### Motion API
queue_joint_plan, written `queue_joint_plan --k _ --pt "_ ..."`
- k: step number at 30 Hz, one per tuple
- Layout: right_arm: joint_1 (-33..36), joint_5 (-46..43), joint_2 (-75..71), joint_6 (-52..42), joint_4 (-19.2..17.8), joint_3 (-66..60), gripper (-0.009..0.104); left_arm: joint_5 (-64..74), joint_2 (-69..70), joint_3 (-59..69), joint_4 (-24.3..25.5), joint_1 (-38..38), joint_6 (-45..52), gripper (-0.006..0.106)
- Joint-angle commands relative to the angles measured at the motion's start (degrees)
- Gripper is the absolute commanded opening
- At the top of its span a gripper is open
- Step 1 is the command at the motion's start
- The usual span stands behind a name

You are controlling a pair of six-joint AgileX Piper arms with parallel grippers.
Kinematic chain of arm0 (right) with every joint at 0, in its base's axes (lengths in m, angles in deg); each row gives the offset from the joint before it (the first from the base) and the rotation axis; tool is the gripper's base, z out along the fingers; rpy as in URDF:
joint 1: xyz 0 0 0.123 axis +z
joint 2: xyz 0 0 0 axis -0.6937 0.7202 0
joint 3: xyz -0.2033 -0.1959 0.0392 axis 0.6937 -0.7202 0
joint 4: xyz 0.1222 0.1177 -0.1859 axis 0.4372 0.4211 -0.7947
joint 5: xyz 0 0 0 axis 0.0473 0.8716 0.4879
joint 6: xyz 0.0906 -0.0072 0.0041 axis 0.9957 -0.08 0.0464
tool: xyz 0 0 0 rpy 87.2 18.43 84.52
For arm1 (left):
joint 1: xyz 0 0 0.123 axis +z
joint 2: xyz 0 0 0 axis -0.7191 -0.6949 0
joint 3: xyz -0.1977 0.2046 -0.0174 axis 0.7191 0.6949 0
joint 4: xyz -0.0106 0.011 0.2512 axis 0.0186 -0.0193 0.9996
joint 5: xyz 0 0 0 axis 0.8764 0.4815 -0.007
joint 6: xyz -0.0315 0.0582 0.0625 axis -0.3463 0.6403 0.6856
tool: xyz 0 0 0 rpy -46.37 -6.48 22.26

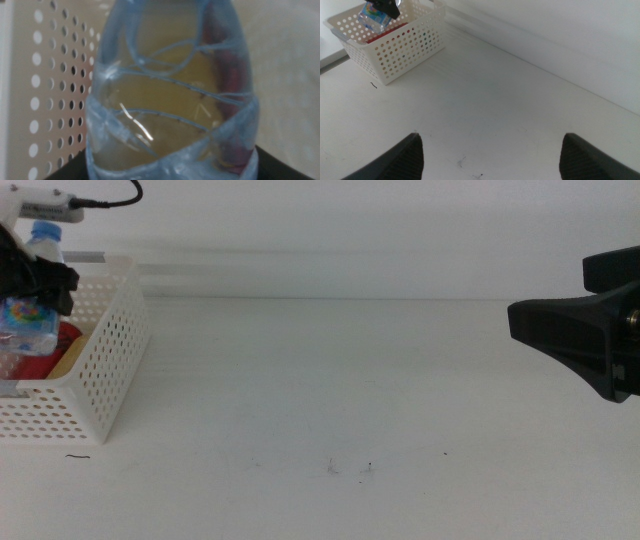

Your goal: Use arms to grab the bottles and put them into the dustbin to the left of the table.

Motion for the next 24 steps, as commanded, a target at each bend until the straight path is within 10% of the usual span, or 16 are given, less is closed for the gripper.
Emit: queue_joint_plan --k 1,14,24 --pt "-0.5 -0.4 -0.2 -0.2 -0.1 0.5 0.085 -2.0 -0.1 -0.8 -0.4 0.8 -0.1 0.028" --pt "-0.5 -0.4 -0.2 -0.2 -0.1 0.5 0.085 -3.1 -4.5 -0.7 -1.9 1.5 1.6 0.033" --pt "-0.5 -0.4 -0.2 -0.2 -0.1 0.5 0.085 -3.1 -5.2 -0.7 -1.4 1.5 2.0 0.087"
